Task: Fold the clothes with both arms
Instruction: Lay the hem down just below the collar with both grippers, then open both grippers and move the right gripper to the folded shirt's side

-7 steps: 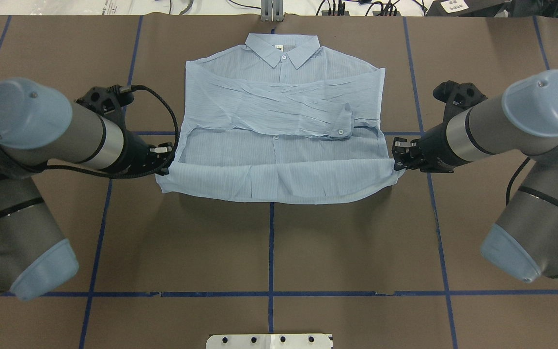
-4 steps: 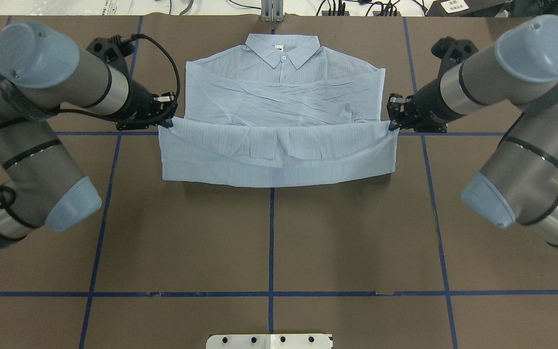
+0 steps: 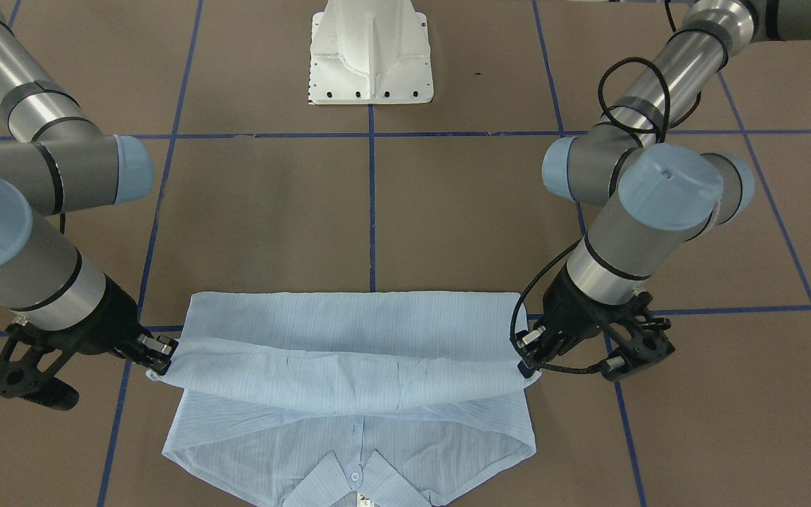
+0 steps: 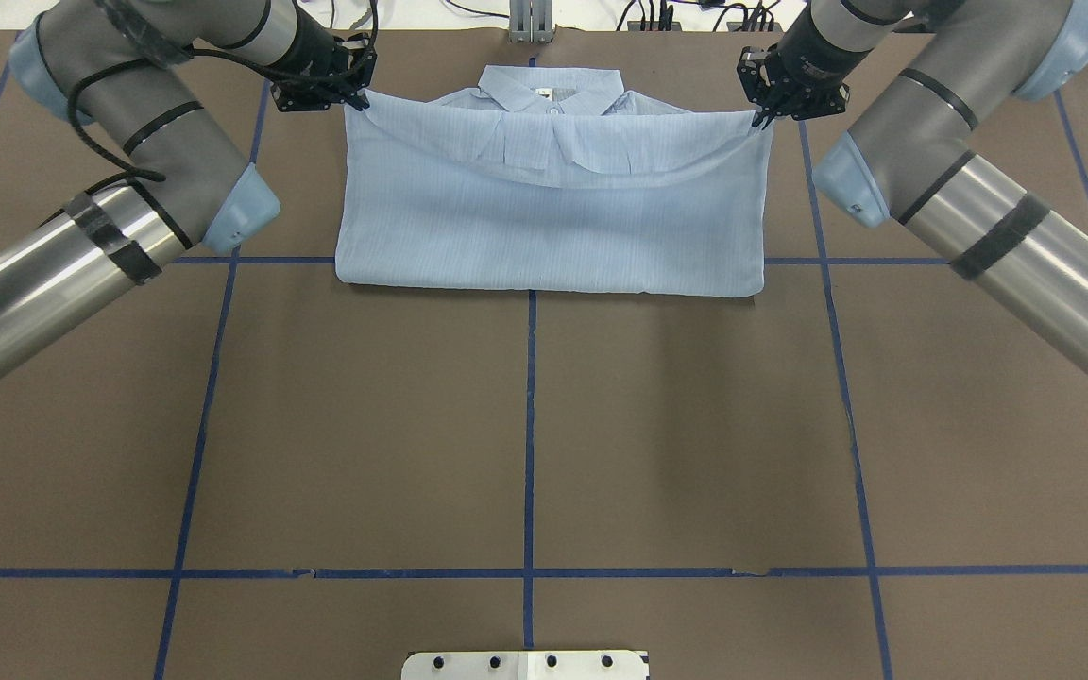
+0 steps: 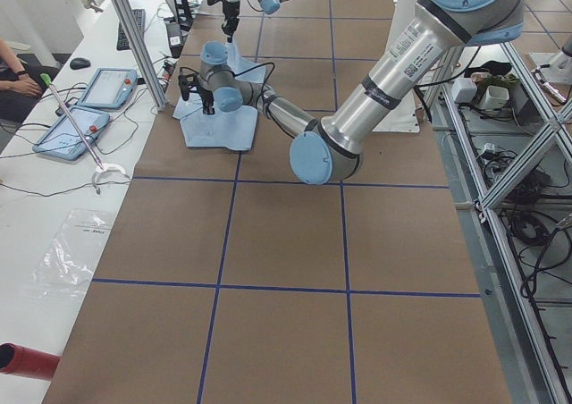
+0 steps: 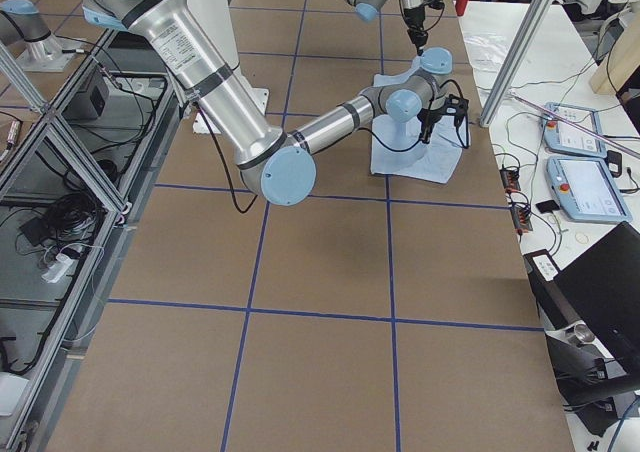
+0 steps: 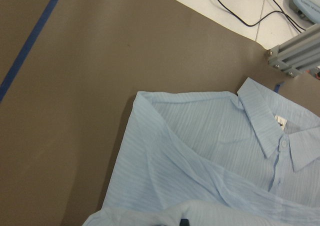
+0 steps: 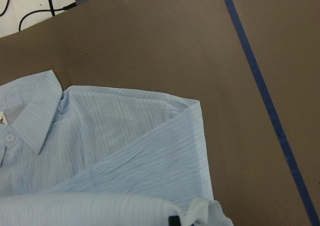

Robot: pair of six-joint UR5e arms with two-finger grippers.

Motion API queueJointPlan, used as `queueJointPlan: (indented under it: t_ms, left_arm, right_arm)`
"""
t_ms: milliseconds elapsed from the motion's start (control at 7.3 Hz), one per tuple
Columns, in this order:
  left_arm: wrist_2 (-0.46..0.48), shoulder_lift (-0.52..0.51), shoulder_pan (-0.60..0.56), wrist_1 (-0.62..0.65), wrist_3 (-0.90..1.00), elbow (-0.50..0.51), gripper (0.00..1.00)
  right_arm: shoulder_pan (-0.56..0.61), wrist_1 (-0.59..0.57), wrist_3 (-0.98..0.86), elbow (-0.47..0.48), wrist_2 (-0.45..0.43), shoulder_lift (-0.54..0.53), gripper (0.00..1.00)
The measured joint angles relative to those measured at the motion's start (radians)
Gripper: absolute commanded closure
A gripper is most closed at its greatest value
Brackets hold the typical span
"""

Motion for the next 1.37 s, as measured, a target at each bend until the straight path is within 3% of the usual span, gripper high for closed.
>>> queueJointPlan:
  t_ms: [137, 411, 548, 685, 1369]
  left_arm:
    - [0.007, -0.022, -0.003, -0.058, 0.001, 0.077, 1.0]
    - [0.034, -0.034, -0.004, -0.106, 0.0, 0.14, 1.0]
    - [0.041, -0.038, -0.002, -0.111, -0.003, 0.148, 0.55]
    - [0.045, -0.039, 0.0, -0.111, -0.013, 0.151, 0.01]
    - [0.069, -0.01, 0.004, -0.114, -0.033, 0.102, 0.0]
  right_arm:
    - [0.001, 0.0, -0.011, -0.058, -0.002, 0.036, 1.0]
    - [0.001, 0.006, -0.022, -0.132, -0.013, 0.085, 1.0]
    - [0.003, 0.031, -0.024, -0.15, -0.024, 0.089, 0.03]
    - [0.006, 0.062, -0.025, -0.159, -0.036, 0.083, 0.0]
    - [-0.008, 0.142, -0.025, -0.165, -0.079, 0.068, 0.0]
